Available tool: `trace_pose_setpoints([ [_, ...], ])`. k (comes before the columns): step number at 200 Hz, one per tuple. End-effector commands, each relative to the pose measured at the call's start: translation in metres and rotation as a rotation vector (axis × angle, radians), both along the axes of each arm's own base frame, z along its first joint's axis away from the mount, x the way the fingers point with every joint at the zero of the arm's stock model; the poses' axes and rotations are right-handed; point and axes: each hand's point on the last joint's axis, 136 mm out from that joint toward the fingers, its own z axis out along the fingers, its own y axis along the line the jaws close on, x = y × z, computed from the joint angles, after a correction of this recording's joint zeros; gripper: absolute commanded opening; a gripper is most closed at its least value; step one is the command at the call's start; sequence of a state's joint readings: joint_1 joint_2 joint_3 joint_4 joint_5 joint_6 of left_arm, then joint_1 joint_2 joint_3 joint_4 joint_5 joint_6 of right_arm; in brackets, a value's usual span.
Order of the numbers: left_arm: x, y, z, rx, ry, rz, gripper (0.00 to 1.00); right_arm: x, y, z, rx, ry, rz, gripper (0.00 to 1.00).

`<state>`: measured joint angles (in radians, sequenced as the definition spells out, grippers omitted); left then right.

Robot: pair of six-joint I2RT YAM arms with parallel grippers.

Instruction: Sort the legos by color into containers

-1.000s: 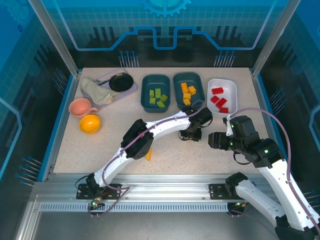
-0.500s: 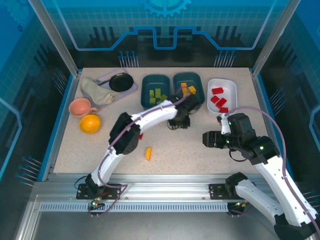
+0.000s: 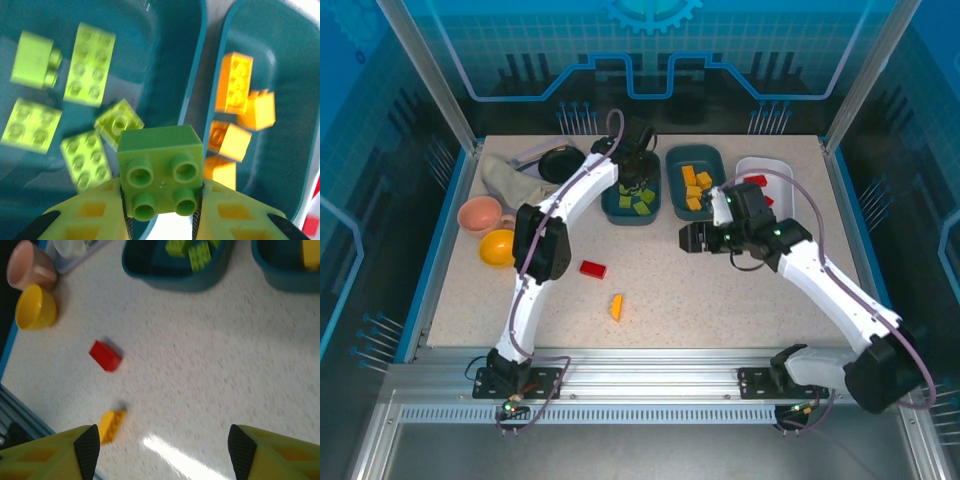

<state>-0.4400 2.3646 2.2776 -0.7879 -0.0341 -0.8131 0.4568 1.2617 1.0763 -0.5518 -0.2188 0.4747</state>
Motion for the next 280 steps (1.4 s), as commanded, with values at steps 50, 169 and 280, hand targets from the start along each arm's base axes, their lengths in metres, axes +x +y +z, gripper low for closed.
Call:
trace_pose_setpoints([
  [50,0.084,0.009,-0.032,-0.234,-0.076,0.112,0.23,0.070,0.010,0.022,0.109,-0.004,-0.055,0.71],
  [169,0.080,0.015,0.005,-0.274,-0.087,0.070,0.58,0.071,0.010,-0.006,0.041,0.061,-0.001,0.71],
  [280,-0.177,0.148,0.010,0.033,0.285,0.429,0.63,-0.020,0.128,-0.060,-0.317,-0.032,0.579,0.74],
])
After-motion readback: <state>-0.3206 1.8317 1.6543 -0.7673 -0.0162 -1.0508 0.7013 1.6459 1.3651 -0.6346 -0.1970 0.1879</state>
